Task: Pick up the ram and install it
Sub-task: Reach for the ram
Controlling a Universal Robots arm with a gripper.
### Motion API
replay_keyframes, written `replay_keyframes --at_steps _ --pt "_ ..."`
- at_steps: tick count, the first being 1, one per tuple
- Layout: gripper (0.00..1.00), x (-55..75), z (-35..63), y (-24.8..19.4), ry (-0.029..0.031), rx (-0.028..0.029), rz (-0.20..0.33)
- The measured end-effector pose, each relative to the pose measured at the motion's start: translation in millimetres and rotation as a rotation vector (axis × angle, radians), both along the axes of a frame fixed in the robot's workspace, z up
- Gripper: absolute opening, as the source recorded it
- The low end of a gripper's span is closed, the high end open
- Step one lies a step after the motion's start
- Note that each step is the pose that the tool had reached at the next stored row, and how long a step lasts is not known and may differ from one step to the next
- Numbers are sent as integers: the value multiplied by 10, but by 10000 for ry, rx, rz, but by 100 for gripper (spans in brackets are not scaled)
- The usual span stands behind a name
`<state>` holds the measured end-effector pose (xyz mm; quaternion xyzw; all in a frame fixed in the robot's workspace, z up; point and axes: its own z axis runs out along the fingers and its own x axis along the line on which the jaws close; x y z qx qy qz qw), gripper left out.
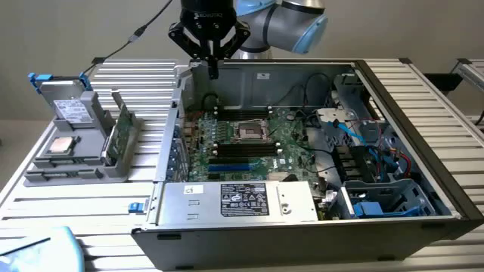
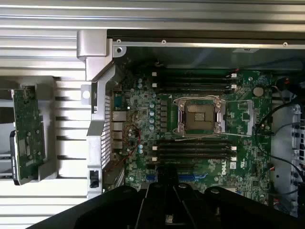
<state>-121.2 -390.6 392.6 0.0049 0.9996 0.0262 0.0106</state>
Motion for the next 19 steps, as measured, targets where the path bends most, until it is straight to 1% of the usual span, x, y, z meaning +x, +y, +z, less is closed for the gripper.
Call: replay_keyframes --at_steps 15,16,18,19 --pt "11 0 0 0 1 0 -7" --pt "11 -11 0 1 27 8 -10" --pt "11 -66 -1 11 123 62 -8" --pt "11 -93 -3 16 155 88 -9"
